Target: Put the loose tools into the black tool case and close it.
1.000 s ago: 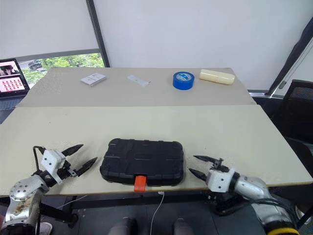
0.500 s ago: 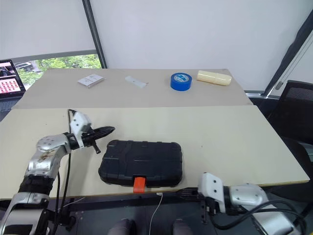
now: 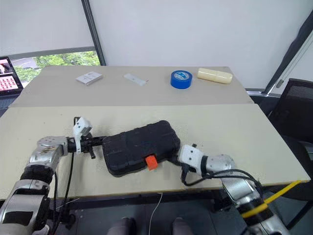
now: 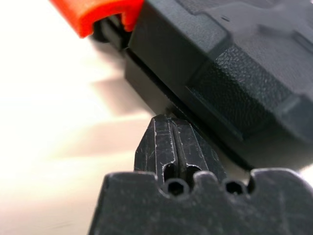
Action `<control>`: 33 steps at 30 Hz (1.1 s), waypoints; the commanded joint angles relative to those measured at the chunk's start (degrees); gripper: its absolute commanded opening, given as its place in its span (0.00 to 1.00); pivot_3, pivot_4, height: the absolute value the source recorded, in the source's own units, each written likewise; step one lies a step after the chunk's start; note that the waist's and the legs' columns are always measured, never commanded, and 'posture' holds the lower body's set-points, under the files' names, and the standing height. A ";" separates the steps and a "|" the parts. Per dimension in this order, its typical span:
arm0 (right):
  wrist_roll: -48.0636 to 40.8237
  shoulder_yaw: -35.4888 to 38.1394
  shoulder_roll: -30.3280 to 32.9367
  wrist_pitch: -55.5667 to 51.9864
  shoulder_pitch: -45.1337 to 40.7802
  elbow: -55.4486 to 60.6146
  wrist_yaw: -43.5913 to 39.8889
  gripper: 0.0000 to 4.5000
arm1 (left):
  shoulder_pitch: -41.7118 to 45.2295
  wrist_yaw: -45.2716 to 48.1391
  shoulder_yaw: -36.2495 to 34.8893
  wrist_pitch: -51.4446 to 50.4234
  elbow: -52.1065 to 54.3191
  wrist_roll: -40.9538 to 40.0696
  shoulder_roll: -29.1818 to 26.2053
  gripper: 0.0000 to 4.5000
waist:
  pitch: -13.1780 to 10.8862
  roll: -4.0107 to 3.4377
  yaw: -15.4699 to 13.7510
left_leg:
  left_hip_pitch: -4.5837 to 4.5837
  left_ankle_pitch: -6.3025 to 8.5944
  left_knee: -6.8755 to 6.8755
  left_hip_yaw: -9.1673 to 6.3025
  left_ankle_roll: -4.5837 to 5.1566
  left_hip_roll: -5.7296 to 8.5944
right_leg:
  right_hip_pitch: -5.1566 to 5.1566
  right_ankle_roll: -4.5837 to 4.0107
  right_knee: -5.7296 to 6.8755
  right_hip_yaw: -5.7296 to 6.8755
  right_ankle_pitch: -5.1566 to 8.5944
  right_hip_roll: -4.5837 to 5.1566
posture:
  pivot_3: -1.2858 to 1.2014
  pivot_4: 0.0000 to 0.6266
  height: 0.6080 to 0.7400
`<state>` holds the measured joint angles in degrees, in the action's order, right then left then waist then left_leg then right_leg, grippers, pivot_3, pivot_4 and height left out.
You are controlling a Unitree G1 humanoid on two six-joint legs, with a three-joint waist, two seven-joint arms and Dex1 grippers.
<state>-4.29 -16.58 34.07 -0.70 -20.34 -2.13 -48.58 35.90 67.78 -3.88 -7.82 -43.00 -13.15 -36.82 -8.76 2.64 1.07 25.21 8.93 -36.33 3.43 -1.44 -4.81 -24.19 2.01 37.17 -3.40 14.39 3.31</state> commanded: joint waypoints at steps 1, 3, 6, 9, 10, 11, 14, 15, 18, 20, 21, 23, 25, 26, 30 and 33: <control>0.21 4.32 -1.37 6.96 -4.78 -9.44 1.41 0.00 | -3.21 -3.64 -6.91 -4.03 6.80 -6.09 -0.25 0.01 | -0.02 0.00 0.02 | 0.01 0.00 0.00 0.01 0.00 0.00 | -0.01 -0.08 0.00 -0.01 -0.05 0.00 | 0.52 0.24 1.00; -1.28 5.43 -1.29 9.27 -4.82 -11.18 -0.76 0.00 | -4.24 -3.86 -9.40 -4.79 10.69 -8.62 -0.57 0.01 | -0.02 0.01 -0.27 | 0.03 0.00 0.01 0.01 0.00 0.00 | -0.02 -0.12 0.00 -0.01 -0.07 0.01 | 0.52 0.24 1.00; -4.62 7.74 -0.58 9.30 -2.09 -9.44 -3.99 0.00 | -4.00 -1.23 -10.45 -8.52 16.95 -12.16 -1.75 0.01 | -0.03 0.02 -0.87 | 0.07 0.00 0.03 0.00 0.00 0.00 | -0.01 -0.11 0.00 0.01 -0.07 0.01 | 0.52 0.24 1.00; -8.07 9.77 0.42 9.15 2.65 -5.26 -6.93 0.00 | -2.47 1.58 -6.69 -13.92 25.33 -14.57 -1.17 0.01 | -0.03 0.02 -1.32 | 0.07 0.00 0.02 0.01 0.00 0.04 | 0.07 -0.10 -0.03 0.01 -0.06 0.03 | 0.52 0.24 1.00; -9.07 10.39 0.49 8.77 3.99 -3.75 -7.26 0.00 | -1.89 2.04 -4.84 -15.01 27.71 -14.54 -0.55 0.01 | -0.03 0.02 -1.48 | 0.07 0.00 0.01 0.01 -0.01 0.04 | 0.09 -0.09 -0.03 0.01 -0.05 0.03 | 0.52 0.24 1.00; -10.28 10.95 0.53 7.80 5.32 -1.78 -7.49 0.00 | -1.12 1.71 -2.43 -16.56 29.80 -14.03 0.47 0.01 | -0.03 0.02 -1.60 | 0.07 0.00 -0.01 0.01 0.00 0.05 | 0.09 -0.09 -0.03 0.00 -0.05 0.03 | 0.52 0.24 1.00; -12.29 11.47 0.55 5.21 7.62 3.41 -7.65 0.00 | 0.21 -1.14 5.04 -19.65 32.82 -9.90 3.42 0.01 | -0.01 -0.02 -1.63 | 0.05 0.00 -0.10 0.00 -0.01 0.07 | 0.13 0.02 -0.01 -0.06 -0.04 0.02 | 0.52 0.24 1.00; -12.77 11.43 0.35 4.23 7.88 4.96 -7.49 0.00 | 0.31 -1.77 7.40 -20.30 33.33 -8.65 4.37 0.01 | 0.00 -0.03 -1.37 | 0.04 0.00 -0.13 0.00 -0.01 0.07 | 0.14 0.09 -0.01 -0.08 -0.03 0.01 | 0.52 0.24 1.00; -13.10 10.55 -0.38 1.86 7.46 8.73 -6.98 0.00 | -0.21 -4.27 14.16 -19.79 30.83 -2.61 6.54 0.01 | 0.00 -0.04 -0.54 | -0.01 -0.01 -0.19 0.00 0.00 0.07 | 0.13 0.18 0.01 -0.24 -0.05 -0.07 | 0.52 0.24 1.00; -12.65 9.57 -1.08 0.33 6.23 10.56 -6.52 0.00 | -1.22 -6.44 18.49 -17.75 27.74 2.38 7.40 0.01 | 0.17 -0.22 -0.32 | -0.05 -0.01 -0.19 -0.06 0.00 0.06 | 0.16 0.18 0.02 -0.24 -0.05 -0.12 | 0.52 0.24 1.00; -12.45 9.15 -1.34 -0.49 5.76 11.21 -6.53 0.00 | -1.76 -7.18 19.23 -17.41 26.75 3.20 7.95 0.01 | 0.30 -0.43 -0.32 | -0.12 0.00 -0.18 -0.05 0.00 0.07 | 0.22 0.19 0.00 -0.28 -0.04 -0.12 | 0.52 0.24 1.00; -12.05 8.46 -1.64 -1.24 5.24 12.00 -6.99 0.00 | -2.53 -7.75 19.14 -17.08 25.83 3.22 8.89 0.01 | 0.43 -0.66 -0.38 | -0.37 0.00 -0.18 -0.03 0.01 0.10 | 0.49 0.34 -0.02 -0.33 0.05 -0.10 | 0.52 0.24 1.00; -11.36 6.69 -2.52 -2.21 4.40 12.14 -7.18 0.00 | -3.35 -7.82 19.09 -16.39 26.33 3.45 9.10 0.01 | 0.50 -0.65 -0.41 | -0.93 0.02 -0.11 -0.03 -0.01 0.10 | 1.01 0.34 -0.09 -0.33 0.16 -0.08 | 0.52 0.24 1.00; -10.16 5.44 -2.94 -2.29 4.02 11.40 -7.12 0.00 | -3.47 -7.98 18.99 -16.42 26.70 3.52 9.09 0.01 | 0.62 -0.65 -0.38 | -1.07 0.02 -0.06 -0.03 -0.01 0.11 | 1.14 0.01 -0.11 -0.33 0.37 -0.07 | 0.52 0.24 1.00; -6.97 2.84 -4.40 -1.71 2.97 7.67 -6.54 0.00 | -3.13 -8.34 18.52 -16.07 26.76 3.72 8.75 0.01 | 0.95 -0.75 -0.34 | -1.12 0.03 -0.01 -0.02 -0.02 0.12 | 1.16 -0.11 -0.11 -0.35 0.44 -0.06 | 0.52 0.24 1.00; -4.81 1.57 -5.43 -0.63 2.57 4.47 -6.02 0.00 | -2.92 -8.30 18.25 -16.08 26.93 3.82 8.27 0.01 | 1.02 -0.83 -0.32 | -1.12 0.02 0.02 -0.02 -0.01 0.14 | 1.15 -0.12 -0.10 -0.38 0.45 -0.06 | 0.52 0.24 1.00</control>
<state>-10.14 -15.11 29.01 -2.70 -17.01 2.97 -55.29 35.70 59.64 11.78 -22.40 -12.78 -12.40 -27.68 -7.74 1.82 0.75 24.09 8.95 -36.31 3.41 -1.46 -4.67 -23.05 1.89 37.07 -3.78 14.84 3.25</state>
